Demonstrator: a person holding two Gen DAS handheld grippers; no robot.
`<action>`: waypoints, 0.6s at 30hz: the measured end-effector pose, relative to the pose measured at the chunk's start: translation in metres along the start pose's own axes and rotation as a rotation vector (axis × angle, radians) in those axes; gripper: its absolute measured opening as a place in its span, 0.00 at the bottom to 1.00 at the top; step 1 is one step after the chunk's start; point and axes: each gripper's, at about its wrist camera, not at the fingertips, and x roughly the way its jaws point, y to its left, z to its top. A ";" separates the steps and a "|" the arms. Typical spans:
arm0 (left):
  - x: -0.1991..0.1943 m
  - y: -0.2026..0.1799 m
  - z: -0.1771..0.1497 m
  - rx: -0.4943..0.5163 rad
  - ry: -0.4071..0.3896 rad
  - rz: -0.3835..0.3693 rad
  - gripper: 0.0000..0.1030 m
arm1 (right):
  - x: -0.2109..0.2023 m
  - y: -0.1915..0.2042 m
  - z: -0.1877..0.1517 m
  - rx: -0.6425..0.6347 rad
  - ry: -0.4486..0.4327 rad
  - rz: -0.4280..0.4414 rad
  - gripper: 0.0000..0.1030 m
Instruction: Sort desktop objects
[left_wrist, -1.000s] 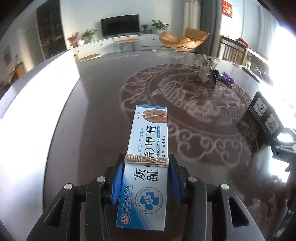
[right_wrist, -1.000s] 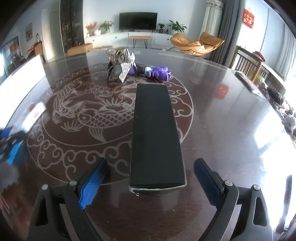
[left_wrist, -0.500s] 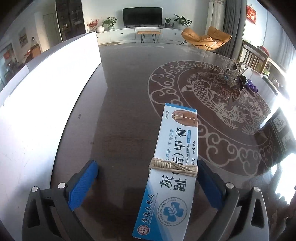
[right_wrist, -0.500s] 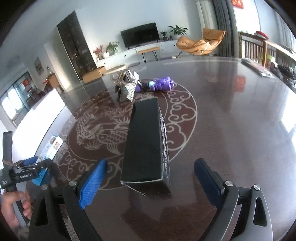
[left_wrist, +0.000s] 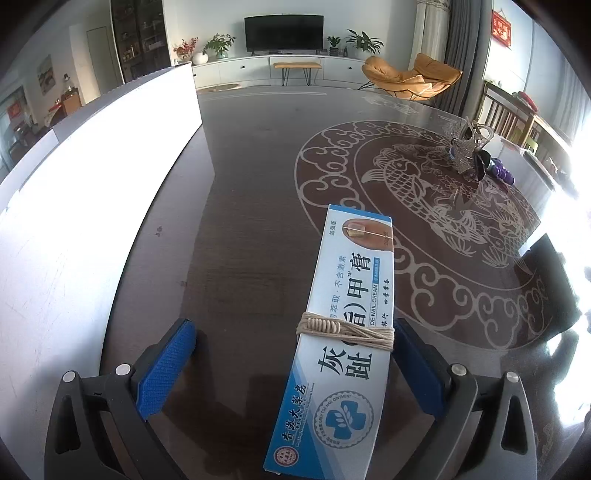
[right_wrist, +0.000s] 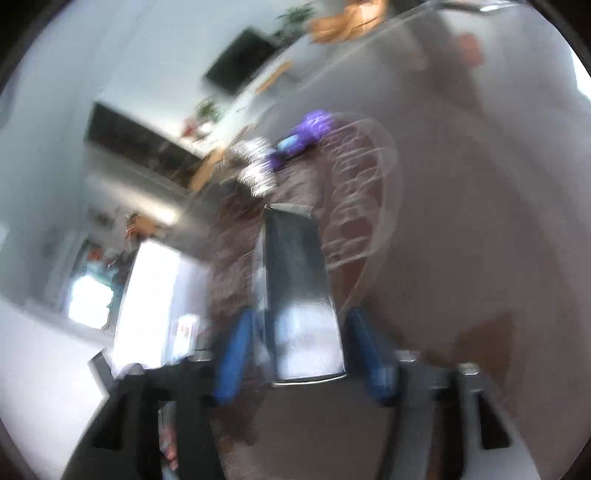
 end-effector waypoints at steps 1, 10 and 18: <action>0.000 0.001 0.001 0.000 0.000 0.000 1.00 | -0.008 -0.001 0.002 -0.016 -0.022 -0.044 0.78; 0.000 0.002 0.000 0.000 -0.001 0.000 1.00 | 0.012 0.066 -0.016 -0.447 0.033 -0.250 0.92; 0.000 0.001 0.001 0.001 -0.001 -0.002 1.00 | 0.064 0.085 -0.039 -0.634 0.072 -0.440 1.00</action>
